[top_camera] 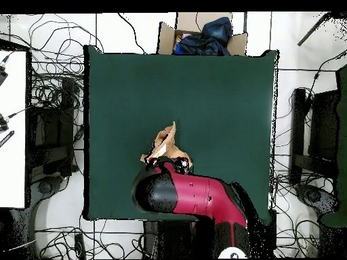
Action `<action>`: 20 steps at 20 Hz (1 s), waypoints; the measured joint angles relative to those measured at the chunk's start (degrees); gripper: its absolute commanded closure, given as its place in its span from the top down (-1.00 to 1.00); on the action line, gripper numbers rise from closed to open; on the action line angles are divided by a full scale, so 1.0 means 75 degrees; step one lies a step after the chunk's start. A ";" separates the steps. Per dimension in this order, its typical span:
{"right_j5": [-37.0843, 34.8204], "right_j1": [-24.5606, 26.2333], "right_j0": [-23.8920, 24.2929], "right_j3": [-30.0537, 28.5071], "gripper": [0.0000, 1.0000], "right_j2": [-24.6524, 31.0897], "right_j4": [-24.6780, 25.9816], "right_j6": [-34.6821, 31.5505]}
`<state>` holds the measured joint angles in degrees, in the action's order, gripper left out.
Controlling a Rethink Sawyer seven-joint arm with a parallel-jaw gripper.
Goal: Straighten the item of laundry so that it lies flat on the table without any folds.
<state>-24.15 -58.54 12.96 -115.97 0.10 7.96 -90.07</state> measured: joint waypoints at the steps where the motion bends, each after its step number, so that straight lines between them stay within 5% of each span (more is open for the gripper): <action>1: 0.0000 0.0047 0.0040 0.0080 1.00 0.0000 0.0025 0.0000; 20: -0.0002 0.1206 0.0465 0.1656 1.00 0.0052 0.0046 0.0000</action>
<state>-24.16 -49.50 16.45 -103.55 0.49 8.30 -90.07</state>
